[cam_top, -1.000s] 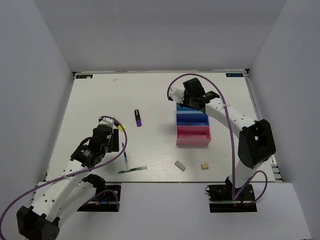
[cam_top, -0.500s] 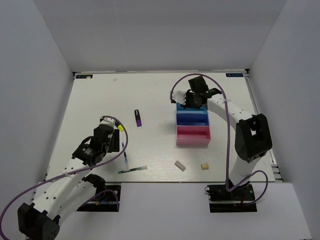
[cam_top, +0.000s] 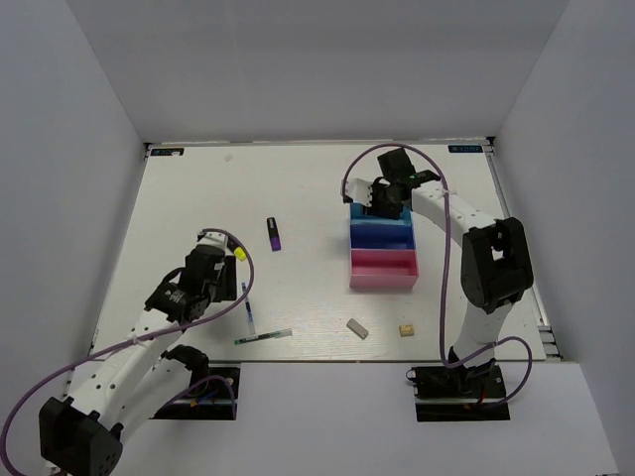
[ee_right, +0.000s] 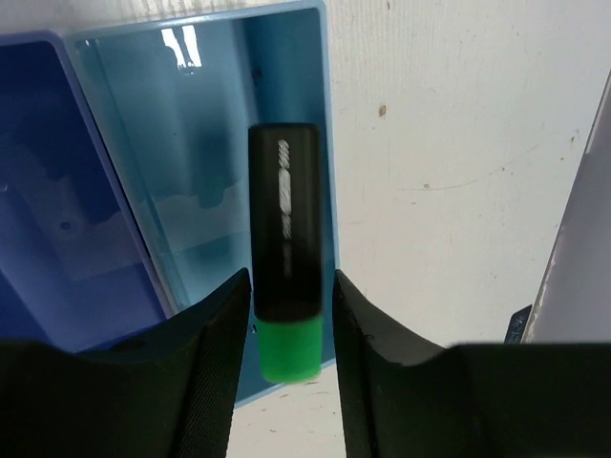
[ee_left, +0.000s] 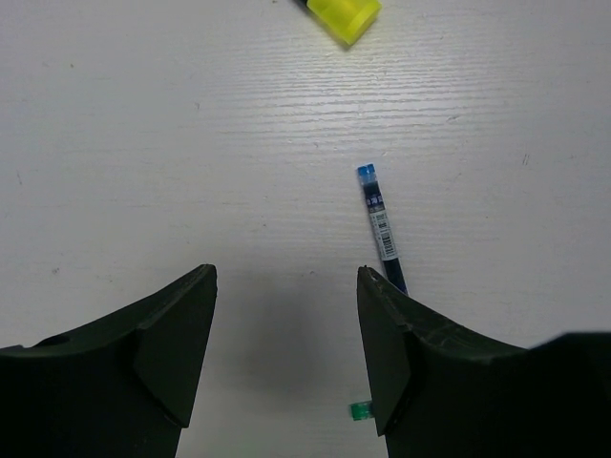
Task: Sort the stationery into containers
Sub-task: Place the pen in the storage box, then pick up the pen from the center of the board.
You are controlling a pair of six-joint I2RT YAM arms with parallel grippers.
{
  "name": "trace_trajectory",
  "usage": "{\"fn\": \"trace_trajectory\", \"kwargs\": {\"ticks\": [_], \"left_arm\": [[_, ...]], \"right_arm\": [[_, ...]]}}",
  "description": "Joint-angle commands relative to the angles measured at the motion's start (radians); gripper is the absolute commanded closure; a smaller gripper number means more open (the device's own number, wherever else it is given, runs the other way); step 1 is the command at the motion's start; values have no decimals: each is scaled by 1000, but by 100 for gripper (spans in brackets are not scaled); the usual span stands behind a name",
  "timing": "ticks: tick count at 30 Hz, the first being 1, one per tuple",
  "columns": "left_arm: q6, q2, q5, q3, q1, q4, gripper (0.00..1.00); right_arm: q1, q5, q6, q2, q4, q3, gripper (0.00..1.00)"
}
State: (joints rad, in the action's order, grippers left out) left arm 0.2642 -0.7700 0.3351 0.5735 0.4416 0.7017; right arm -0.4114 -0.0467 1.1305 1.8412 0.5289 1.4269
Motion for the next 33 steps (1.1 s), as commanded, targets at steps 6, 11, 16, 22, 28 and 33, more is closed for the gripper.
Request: {"fn": "trace_trajectory", "kwargs": {"ticks": [6,11,16,22,28,33], "left_arm": [[76,-90,-178,80,-133,-56,29],[115,-187,-186,144,-139,-74,36],[153,-376,-134,325,-138,-67,81],[320,-733,44,641,-138,194,37],[567,-888,-28,720,-173,208,21],[685,-960,-28,718,-185,174,23]], "right_arm": [[14,-56,-1,-43,37,6,48],[23,-82,-34,-88,40,-2,52],[32,-101,-543,-210,-35,-8,100],[29,-316,-774,-370,58,-115,9],[39,-389,-880,-520,19,-261,100],[57,-395,-913,-585,-15,-336,97]]}}
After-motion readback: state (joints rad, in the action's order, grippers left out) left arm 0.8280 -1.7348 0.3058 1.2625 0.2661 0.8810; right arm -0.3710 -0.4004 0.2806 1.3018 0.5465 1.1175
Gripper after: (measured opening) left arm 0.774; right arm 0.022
